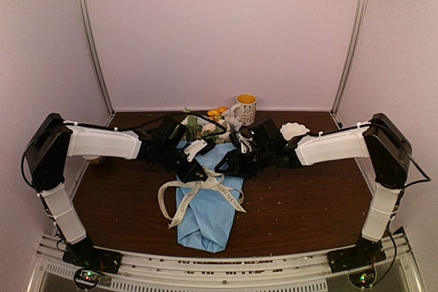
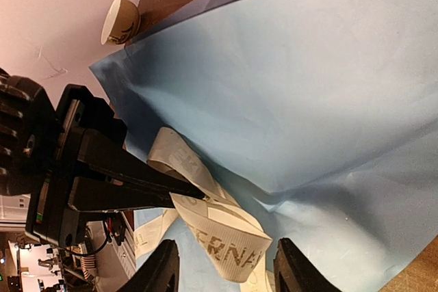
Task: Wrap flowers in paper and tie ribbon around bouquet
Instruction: Cross the ribbon over the folded bouquet.
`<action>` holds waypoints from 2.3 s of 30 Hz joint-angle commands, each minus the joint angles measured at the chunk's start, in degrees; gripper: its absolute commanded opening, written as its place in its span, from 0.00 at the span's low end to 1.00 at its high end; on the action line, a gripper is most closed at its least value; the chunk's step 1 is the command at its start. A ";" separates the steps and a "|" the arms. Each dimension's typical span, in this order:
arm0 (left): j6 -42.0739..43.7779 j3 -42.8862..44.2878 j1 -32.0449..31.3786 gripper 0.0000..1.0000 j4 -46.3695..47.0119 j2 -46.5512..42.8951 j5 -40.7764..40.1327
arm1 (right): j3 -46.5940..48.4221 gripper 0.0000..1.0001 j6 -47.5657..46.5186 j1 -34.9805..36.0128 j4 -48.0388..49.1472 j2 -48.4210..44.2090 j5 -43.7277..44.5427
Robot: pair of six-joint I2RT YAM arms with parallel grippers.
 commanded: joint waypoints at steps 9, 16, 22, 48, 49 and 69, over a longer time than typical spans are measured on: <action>-0.51 -0.23 0.80 0.00 2.18 0.55 1.59 | 4.12 0.13 -2.34 1.46 -2.07 3.99 -1.16; 0.23 3.16 0.80 0.24 -4.01 -3.24 3.99 | 3.96 0.00 -1.80 1.07 -3.34 4.10 1.41; 2.45 4.30 0.76 0.47 -7.42 -7.67 -0.20 | 4.59 0.00 -0.69 0.98 -2.95 6.08 1.73; 1.79 5.33 0.97 0.00 -6.17 -0.99 -14.89 | 5.03 0.00 -1.90 -0.61 -4.26 5.43 1.95; 1.05 4.37 0.98 0.00 -5.82 -1.90 -15.95 | 4.96 0.00 -1.97 -0.77 -4.25 5.41 1.97; -25.62 -28.62 1.06 0.00 3.53 -39.27 -27.37 | 7.14 0.00 -4.52 -4.12 -11.09 11.40 6.67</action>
